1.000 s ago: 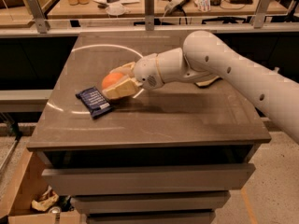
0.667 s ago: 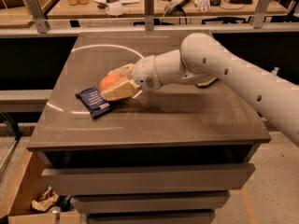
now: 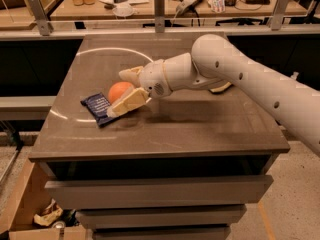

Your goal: Move orange near rxbar blueberry

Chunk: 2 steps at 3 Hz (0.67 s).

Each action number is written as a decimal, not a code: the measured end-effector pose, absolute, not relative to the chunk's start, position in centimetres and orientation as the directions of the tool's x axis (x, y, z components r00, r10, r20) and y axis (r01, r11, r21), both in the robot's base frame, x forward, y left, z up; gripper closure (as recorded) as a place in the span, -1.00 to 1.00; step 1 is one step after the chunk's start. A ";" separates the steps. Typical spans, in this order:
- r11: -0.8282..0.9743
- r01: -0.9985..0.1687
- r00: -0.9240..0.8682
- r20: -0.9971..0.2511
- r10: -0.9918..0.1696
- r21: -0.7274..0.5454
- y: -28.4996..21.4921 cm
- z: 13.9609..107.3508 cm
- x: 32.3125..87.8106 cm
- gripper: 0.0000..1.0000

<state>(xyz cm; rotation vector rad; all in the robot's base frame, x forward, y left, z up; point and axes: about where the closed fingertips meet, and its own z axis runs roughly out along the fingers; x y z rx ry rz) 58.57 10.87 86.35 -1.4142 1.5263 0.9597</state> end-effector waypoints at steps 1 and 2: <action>0.137 -0.990 -0.036 -0.927 -0.374 -0.017 9.0 86.6 58.8 -1.00; 0.330 -0.941 -0.062 -0.914 -0.400 -0.081 2.6 87.9 59.8 -1.00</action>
Offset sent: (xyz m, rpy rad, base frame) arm 0.0224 -0.1969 0.0402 -0.1073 -0.1602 -0.5792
